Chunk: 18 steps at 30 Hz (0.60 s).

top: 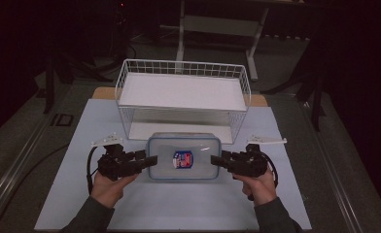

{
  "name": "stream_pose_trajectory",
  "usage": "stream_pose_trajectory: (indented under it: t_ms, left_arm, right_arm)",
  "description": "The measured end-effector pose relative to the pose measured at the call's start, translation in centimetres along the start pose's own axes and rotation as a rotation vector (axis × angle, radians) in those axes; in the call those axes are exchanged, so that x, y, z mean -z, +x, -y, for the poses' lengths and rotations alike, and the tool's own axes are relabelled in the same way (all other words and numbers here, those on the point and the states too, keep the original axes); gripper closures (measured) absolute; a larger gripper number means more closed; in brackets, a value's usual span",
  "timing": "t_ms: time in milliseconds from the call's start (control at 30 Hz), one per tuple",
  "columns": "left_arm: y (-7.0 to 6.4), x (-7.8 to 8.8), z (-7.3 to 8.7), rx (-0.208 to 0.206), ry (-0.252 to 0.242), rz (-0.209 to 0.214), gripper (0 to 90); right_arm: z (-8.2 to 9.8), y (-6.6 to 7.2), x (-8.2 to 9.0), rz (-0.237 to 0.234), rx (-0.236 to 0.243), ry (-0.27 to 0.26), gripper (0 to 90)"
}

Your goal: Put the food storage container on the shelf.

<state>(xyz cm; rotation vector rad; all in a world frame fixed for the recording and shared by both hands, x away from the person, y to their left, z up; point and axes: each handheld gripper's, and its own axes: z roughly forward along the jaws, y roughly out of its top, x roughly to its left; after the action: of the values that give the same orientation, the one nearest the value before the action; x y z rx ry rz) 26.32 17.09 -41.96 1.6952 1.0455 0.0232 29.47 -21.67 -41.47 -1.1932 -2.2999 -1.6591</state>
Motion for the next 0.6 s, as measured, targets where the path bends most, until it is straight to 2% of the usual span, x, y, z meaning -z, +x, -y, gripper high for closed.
stream_pose_trajectory:
  t_ms: [367, 600]
  left_arm:
    - [-0.5, 1.4, -2.8, -0.043, -0.047, -0.010, 48.5]
    - [-0.7, 2.1, -4.4, -0.068, -0.074, -0.019, 48.5]
  right_arm:
    - [-3.2, 1.2, 0.3, -0.001, 0.059, -0.030, 51.7]
    - [-4.8, 1.6, 0.3, -0.005, 0.088, -0.067, 51.6]
